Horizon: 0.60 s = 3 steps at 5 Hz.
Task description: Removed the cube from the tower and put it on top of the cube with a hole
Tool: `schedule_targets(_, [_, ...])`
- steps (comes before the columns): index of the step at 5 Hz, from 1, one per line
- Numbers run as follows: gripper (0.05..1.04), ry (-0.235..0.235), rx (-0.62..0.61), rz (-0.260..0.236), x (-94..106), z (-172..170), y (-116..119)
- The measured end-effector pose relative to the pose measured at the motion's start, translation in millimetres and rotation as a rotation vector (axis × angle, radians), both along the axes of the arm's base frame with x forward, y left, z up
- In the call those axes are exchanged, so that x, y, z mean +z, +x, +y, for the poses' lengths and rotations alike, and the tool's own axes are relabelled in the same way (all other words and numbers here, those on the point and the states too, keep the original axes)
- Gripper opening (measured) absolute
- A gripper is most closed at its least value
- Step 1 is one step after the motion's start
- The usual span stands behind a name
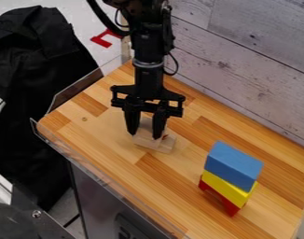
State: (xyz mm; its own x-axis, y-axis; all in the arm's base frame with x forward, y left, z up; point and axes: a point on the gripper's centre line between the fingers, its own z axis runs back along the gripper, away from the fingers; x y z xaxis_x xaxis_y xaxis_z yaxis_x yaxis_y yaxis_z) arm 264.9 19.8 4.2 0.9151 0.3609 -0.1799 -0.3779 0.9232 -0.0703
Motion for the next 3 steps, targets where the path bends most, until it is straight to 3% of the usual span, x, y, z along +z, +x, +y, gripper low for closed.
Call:
schedule_targets(1, [0.856, -0.006, -0.01, 0.017, 0.3, -0.4, -0.9])
schedule_targets(2, [1.017, 0.024, 0.013, -0.001, 12.5, 3.2, -4.0])
schedule_targets(3, [1.007, 0.085, 0.047, -0.065, 45.2, 9.5, -7.1])
